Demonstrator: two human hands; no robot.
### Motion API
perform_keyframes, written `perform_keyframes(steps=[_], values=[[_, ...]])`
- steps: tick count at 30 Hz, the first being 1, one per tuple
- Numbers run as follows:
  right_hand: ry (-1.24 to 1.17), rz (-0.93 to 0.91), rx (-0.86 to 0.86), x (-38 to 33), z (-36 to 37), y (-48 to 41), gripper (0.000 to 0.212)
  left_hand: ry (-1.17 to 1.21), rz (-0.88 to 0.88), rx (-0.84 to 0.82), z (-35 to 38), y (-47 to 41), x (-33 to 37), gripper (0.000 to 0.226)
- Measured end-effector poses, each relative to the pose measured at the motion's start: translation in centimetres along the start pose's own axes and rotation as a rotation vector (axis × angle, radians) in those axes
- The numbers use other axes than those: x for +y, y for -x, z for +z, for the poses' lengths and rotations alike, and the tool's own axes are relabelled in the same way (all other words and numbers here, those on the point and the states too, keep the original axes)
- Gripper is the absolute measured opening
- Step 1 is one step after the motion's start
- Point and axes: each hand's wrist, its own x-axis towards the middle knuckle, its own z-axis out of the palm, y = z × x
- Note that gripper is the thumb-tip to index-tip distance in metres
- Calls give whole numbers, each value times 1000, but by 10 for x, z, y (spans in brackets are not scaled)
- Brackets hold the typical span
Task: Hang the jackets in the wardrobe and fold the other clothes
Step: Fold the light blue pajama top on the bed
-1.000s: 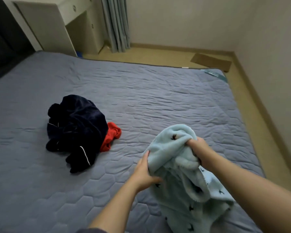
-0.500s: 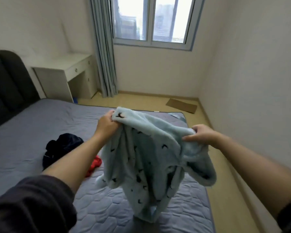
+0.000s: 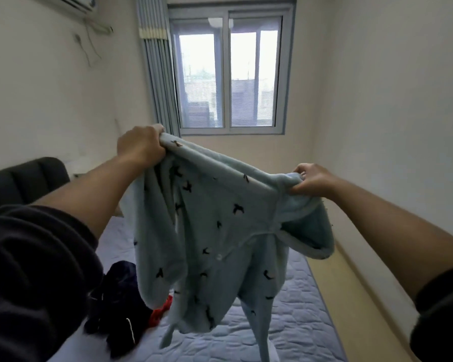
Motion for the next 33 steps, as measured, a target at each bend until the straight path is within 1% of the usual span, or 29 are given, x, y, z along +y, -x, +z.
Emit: perform_keyframes(steps=[1, 2, 3, 4, 5, 6, 7, 8, 9, 10, 11, 12, 13, 15, 17, 18, 19, 20, 23, 25, 27, 29, 30, 31, 33], values=[[-41, -19, 18, -7, -1, 3, 39, -90, -24, -39, -1, 2, -8, 27], [-76, -52, 52, -14, -2, 6, 38, -125, -67, -107, -1, 5, -13, 26], [-107, -99, 93, -23, -1, 8, 35, -97, -112, -195, 3, 12, -14, 26], [-134, -156, 128, -33, 0, 10, 32, -21, -120, -299, 12, 22, -10, 30], [-156, -212, 149, -45, 2, 12, 30, 85, -82, -415, 24, 35, -1, 41], [-170, -259, 159, -58, 5, 13, 28, 213, -26, -534, 37, 53, 16, 59], [-179, -301, 160, -71, 8, 14, 28, 361, 33, -618, 50, 74, 36, 75], [-184, -345, 151, -82, 11, 14, 27, 519, 62, -639, 62, 94, 56, 77], [-178, -388, 136, -91, 13, 14, 25, 690, 42, -599, 73, 107, 73, 65], [-154, -420, 123, -97, 15, 14, 25, 829, -22, -526, 81, 114, 86, 46], [-121, -428, 117, -99, 16, 13, 25, 910, -81, -449, 86, 115, 94, 29], [-87, -407, 117, -97, 16, 11, 27, 939, -120, -395, 86, 111, 99, 18], [-65, -367, 118, -90, 15, 8, 32, 961, -133, -354, 86, 107, 101, 14], [-99, -284, 104, -66, 16, 7, 53, 1027, -109, -278, 81, 102, 106, 17], [-277, -196, 69, -36, 20, 12, 75, 1096, -88, -258, 75, 102, 115, 20], [-413, -132, 45, -18, 24, 19, 82, 1139, -96, -270, 71, 101, 119, 21], [-564, -59, 31, 3, 32, 25, 84, 1193, -117, -289, 69, 101, 123, 21], [-707, 20, 19, 26, 43, 33, 80, 1243, -148, -310, 68, 100, 126, 19], [-1035, 243, -52, 90, 84, 65, 46, 1351, -206, -314, 73, 101, 131, 16], [-1196, 304, -119, 116, 116, 90, 39, 1410, -183, -293, 78, 106, 135, 18], [-1229, 227, -239, 120, 143, 113, 31, 1451, -164, -285, 87, 114, 138, 19], [-1170, 120, -359, 114, 169, 128, 48, 1468, -180, -261, 97, 124, 140, 20], [-1118, 99, -387, 110, 179, 132, 52, 1476, -203, -247, 101, 129, 139, 21], [-1070, 85, -373, 105, 187, 134, 49, 1486, -237, -233, 105, 134, 137, 21], [-1043, 74, -261, 99, 192, 134, 33, 1462, -296, -196, 111, 142, 127, 21]])
